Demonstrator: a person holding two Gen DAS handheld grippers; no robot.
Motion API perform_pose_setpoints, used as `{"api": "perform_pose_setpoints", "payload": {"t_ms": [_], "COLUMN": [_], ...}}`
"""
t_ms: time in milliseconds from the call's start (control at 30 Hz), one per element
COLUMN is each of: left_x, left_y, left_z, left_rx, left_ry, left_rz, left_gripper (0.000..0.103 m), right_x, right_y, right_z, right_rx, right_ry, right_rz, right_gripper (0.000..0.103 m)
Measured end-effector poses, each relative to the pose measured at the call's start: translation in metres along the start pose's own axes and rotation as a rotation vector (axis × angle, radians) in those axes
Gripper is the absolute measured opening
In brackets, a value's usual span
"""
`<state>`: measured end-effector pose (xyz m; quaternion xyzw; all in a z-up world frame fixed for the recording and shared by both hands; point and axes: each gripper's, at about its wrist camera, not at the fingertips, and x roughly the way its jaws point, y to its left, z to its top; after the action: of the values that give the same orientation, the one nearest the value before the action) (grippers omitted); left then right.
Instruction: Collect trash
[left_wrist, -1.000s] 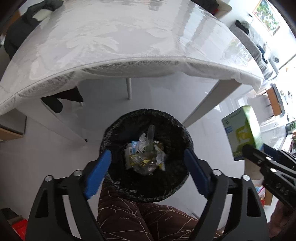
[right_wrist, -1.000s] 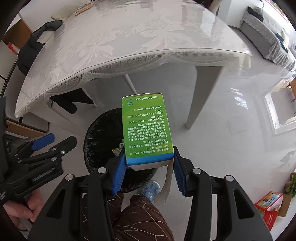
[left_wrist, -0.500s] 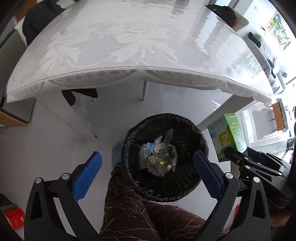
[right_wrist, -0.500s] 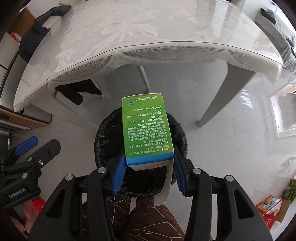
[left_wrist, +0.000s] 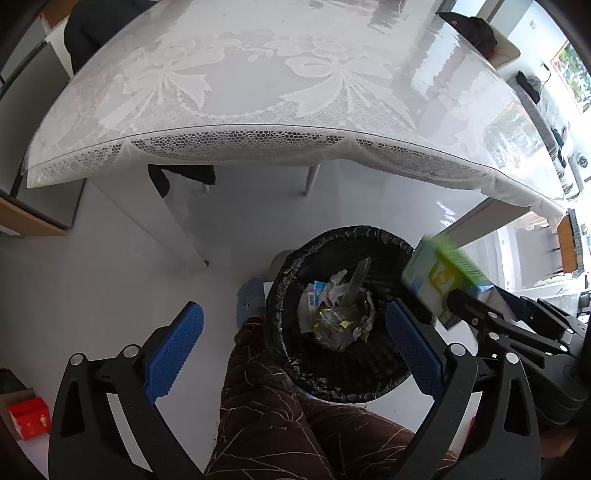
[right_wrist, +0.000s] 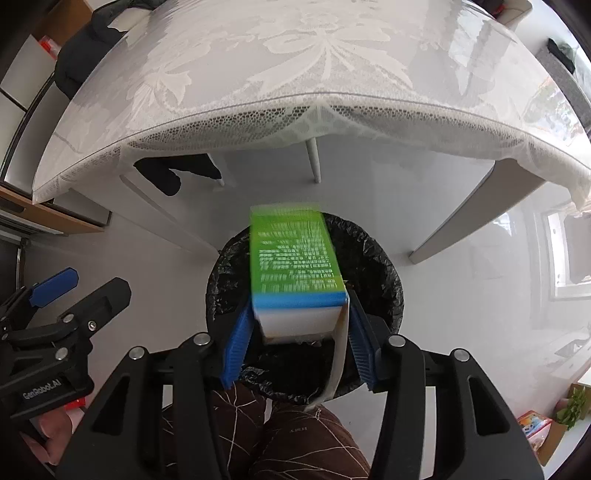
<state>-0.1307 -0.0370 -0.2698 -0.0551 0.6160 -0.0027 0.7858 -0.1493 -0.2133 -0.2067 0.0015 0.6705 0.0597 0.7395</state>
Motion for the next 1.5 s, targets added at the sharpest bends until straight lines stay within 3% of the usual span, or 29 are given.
{"api": "perform_pose_setpoints", "payload": {"t_ms": [233,433,767,933,1133,1367,1500], "left_x": [-0.004,-0.039,-0.143,-0.179,-0.224,-0.257,-0.25], "left_y": [-0.01,-0.019,-0.027,-0.026,-0.035,-0.04,-0.04], "left_z": [0.008,0.018,0.028,0.028,0.02,0.016,0.014], "left_rx": [0.016,0.024,0.041,0.008,0.042,0.034,0.029], "left_ry": [0.001,-0.007,-0.056,-0.048,-0.1,-0.167,-0.138], "left_rz": [-0.003,-0.02,-0.006,-0.018,-0.003,0.028,0.014], "left_gripper": [0.097,0.097,0.097,0.097,0.097,0.097,0.097], "right_x": [-0.026,-0.075,-0.183,-0.229,-0.271,-0.289,-0.288], "right_y": [-0.016,-0.03,-0.036,-0.037,-0.037,-0.03,-0.03], "right_z": [0.012,0.015,0.011,0.005,-0.003,-0.011,-0.012], "right_rx": [0.015,0.038,0.052,0.06,0.057,0.032,0.035], "right_ry": [-0.031,-0.061,-0.118,-0.145,-0.202,-0.24,-0.237], "right_rz": [-0.039,-0.07,-0.048,-0.027,-0.043,-0.058,-0.051], "right_gripper": [0.079,0.093,0.095,0.095,0.095,0.095,0.095]}}
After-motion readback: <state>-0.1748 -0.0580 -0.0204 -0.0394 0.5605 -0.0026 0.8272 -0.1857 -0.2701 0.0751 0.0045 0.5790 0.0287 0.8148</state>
